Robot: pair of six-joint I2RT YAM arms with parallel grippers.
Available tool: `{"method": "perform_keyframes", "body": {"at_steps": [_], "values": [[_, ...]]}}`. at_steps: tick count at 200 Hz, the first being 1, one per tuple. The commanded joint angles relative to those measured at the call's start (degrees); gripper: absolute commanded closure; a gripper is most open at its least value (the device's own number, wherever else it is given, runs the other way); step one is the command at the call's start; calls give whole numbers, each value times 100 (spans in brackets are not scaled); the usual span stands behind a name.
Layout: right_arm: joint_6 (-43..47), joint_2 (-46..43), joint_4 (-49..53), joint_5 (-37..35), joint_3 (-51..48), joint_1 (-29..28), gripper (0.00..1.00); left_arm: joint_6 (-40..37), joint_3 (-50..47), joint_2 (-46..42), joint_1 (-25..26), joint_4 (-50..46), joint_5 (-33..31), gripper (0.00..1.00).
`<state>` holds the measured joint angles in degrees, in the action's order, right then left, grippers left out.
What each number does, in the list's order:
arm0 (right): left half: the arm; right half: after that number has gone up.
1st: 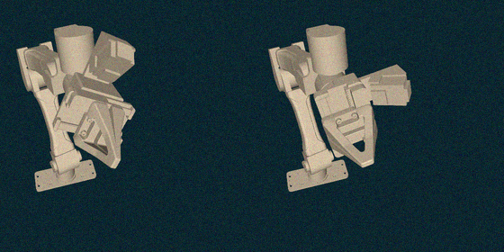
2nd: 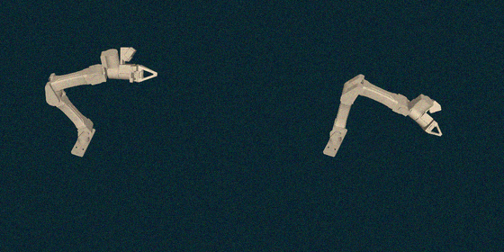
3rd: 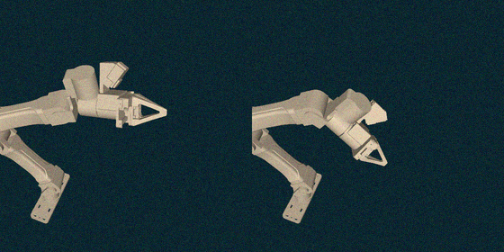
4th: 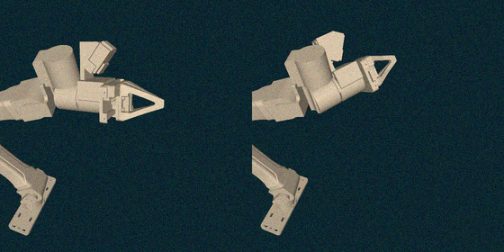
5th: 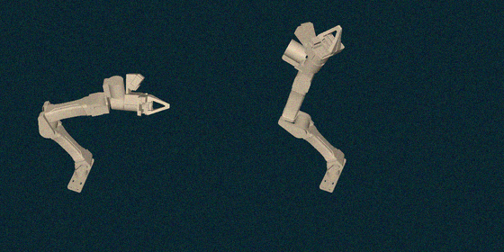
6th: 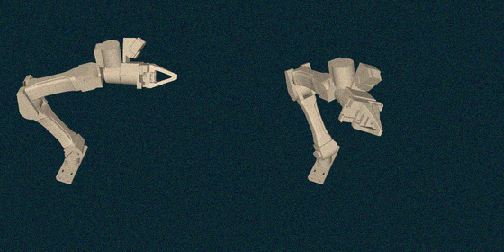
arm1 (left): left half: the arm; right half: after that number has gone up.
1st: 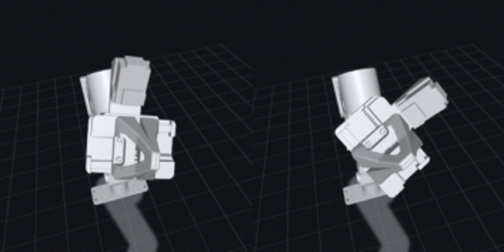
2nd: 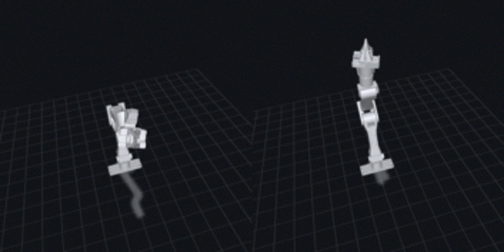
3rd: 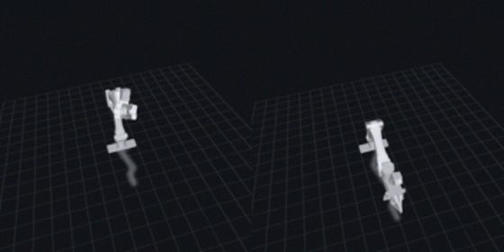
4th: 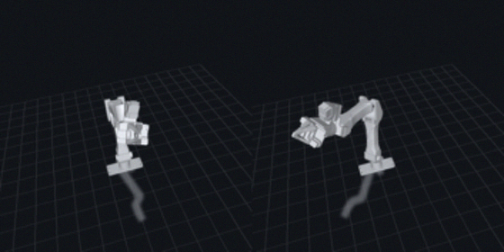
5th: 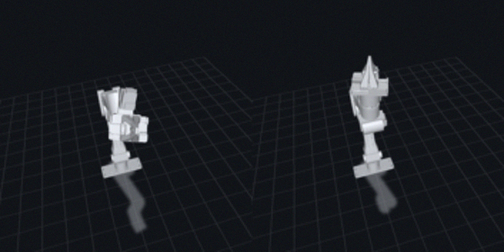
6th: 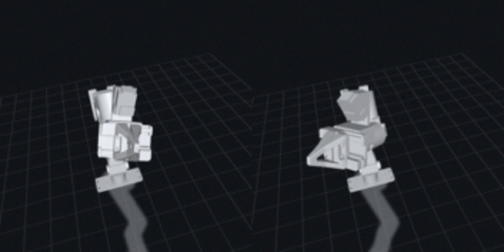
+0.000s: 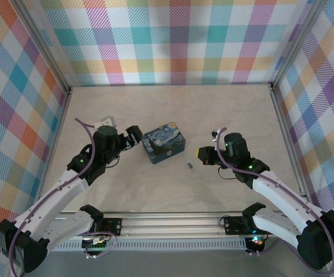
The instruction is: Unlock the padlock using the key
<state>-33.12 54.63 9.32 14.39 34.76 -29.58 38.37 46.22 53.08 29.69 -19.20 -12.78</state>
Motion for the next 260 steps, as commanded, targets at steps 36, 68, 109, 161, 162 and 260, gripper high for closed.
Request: {"method": "perform_keyframes", "body": {"at_steps": [36, 68, 109, 161, 162, 260], "values": [[394, 28, 1725, 178, 360, 36, 100, 150, -269, -356, -60, -312, -796, 0], [509, 240, 1748, 130, 418, 36, 100, 83, -222, -403, -60, -440, -874, 0], [769, 326, 1909, -223, 658, 32, 94, 31, -172, -487, -60, -519, -1070, 0], [1334, 171, 1757, -1235, 1065, 144, 62, -102, 72, -422, -68, -659, -1934, 0], [1356, 171, 1753, -1249, 1075, 154, 62, -111, 81, -417, -68, -657, -1963, 0], [2392, 215, 679, -2373, 1001, 1719, 0, -2400, 14, 208, -862, 979, -2420, 0]]}}
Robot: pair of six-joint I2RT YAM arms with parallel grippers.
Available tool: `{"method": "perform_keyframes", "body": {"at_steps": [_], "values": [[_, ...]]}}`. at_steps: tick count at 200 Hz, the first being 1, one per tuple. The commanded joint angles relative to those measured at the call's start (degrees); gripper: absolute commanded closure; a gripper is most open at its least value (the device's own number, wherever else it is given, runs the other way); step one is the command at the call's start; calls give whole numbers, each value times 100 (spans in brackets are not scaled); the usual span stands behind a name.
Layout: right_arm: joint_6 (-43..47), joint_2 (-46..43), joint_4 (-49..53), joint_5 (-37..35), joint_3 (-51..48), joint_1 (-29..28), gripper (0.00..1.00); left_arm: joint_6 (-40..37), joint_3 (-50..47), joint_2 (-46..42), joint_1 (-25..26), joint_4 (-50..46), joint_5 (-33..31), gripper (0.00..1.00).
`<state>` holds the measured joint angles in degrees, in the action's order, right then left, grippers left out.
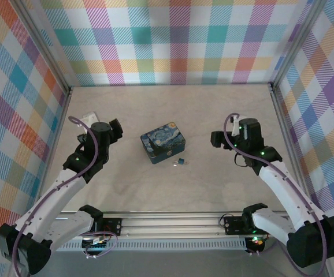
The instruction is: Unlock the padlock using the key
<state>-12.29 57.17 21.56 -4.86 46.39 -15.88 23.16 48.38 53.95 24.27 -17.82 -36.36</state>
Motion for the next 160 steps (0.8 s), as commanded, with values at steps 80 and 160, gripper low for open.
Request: {"method": "perform_keyframes", "body": {"at_steps": [80, 160], "values": [[423, 329, -3030, -932, -1901, 1398, 0, -933, -1104, 1023, -962, 1962, 462, 0], [854, 1775, -6265, -261, -2661, 1447, 0, -1738, -1851, 1523, -1047, 3366, 918, 0]]}}
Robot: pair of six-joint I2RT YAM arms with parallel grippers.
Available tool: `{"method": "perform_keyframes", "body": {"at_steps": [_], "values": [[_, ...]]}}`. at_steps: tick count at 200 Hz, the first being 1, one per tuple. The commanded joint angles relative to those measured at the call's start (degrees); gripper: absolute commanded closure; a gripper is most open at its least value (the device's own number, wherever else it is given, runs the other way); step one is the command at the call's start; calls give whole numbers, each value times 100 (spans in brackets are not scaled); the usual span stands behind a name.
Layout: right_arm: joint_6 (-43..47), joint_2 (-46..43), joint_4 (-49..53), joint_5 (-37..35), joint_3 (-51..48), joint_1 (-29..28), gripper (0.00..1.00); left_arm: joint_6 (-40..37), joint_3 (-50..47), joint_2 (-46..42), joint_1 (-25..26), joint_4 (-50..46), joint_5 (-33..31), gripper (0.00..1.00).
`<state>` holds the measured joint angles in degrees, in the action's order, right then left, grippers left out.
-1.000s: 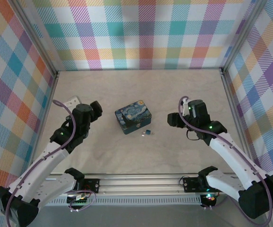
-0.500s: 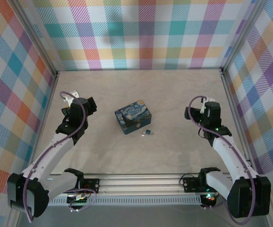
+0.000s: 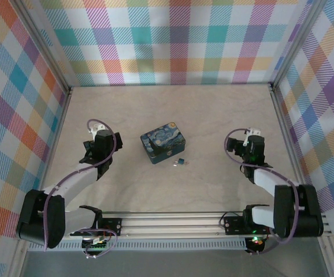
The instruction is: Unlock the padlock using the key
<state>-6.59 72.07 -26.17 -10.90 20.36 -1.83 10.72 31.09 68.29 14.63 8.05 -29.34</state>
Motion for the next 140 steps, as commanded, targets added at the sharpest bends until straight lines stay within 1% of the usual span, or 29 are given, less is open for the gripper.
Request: {"method": "perform_keyframes", "body": {"at_steps": [1, 36, 57, 61, 70, 82, 87, 97, 111, 120, 140], "values": [[291, 309, -1542, 355, -62, 37, 0, -502, -126, 102, -83, 786, 217, 0], [441, 1067, -2762, 589, -261, 84, 0, -861, -385, 491, -92, 1464, 321, 0], [457, 1642, -3579, 654, -375, 101, 0, -1104, -560, 706, -92, 2015, 509, 0], [446, 1615, -3467, 677, -335, 109, 0, -1146, -587, 749, -97, 2120, 546, 0], [421, 1494, -2833, 756, -126, 140, 0, -1229, -649, 860, -101, 2345, 595, 0], [348, 1611, -2489, 720, 149, 182, 0, -1319, -706, 1031, -123, 2681, 682, 0], [376, 1573, -2296, 765, 217, 182, 0, -1354, -687, 1060, -123, 2683, 745, 0], [373, 1597, -2396, 791, 191, 183, 0, -1493, -717, 1153, -153, 2928, 914, 0], [382, 1579, -2351, 793, 197, 182, 0, -1661, -721, 1269, -171, 3108, 986, 0], [384, 1581, -2354, 791, 196, 183, 0, -1733, -808, 1353, -229, 3434, 1116, 0], [383, 1568, -2350, 799, 196, 183, 0, -1570, -1071, 1677, -466, 4172, 1401, 0]]}}
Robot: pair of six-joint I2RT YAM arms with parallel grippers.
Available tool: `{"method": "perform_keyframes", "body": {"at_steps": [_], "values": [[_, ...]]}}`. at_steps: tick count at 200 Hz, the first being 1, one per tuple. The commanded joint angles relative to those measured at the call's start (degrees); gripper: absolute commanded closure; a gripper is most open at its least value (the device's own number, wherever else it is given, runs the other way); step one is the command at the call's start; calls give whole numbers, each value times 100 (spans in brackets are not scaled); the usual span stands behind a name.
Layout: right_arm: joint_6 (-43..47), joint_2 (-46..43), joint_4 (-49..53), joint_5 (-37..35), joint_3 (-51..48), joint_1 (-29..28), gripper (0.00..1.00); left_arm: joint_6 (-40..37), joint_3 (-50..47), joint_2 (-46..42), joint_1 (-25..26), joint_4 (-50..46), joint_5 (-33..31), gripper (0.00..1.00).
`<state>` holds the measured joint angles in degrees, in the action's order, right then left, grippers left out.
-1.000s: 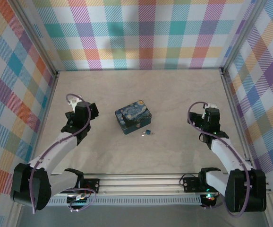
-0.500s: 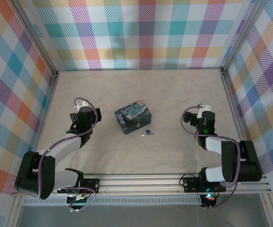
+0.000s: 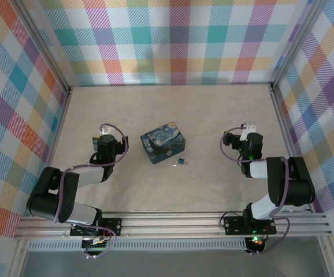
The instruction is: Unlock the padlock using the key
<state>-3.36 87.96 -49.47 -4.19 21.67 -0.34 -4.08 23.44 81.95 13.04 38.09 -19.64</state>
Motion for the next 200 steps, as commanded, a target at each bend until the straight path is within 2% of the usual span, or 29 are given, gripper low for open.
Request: {"method": "perform_keyframes", "body": {"at_steps": [1, 24, 46, 62, 173, 200], "values": [[61, -18, -24, 120, 65, 34, 0, -87, -323, 338, -326, 1224, 446, 0], [62, -15, -31, 123, 57, 34, 0, 15, -494, 790, -498, 1974, 691, 0], [59, -13, -32, 118, 58, 34, 0, 90, -120, 779, -561, 1200, 733, 0], [69, -22, -40, 121, 49, 34, 0, 326, 51, 773, -885, 852, 1179, 0], [115, -7, 35, 98, 98, 3, 0, 314, 38, 769, -883, 869, 1176, 0], [231, 10, 140, 321, 163, -27, 0, 316, 38, 774, -891, 871, 1175, 0]]}}
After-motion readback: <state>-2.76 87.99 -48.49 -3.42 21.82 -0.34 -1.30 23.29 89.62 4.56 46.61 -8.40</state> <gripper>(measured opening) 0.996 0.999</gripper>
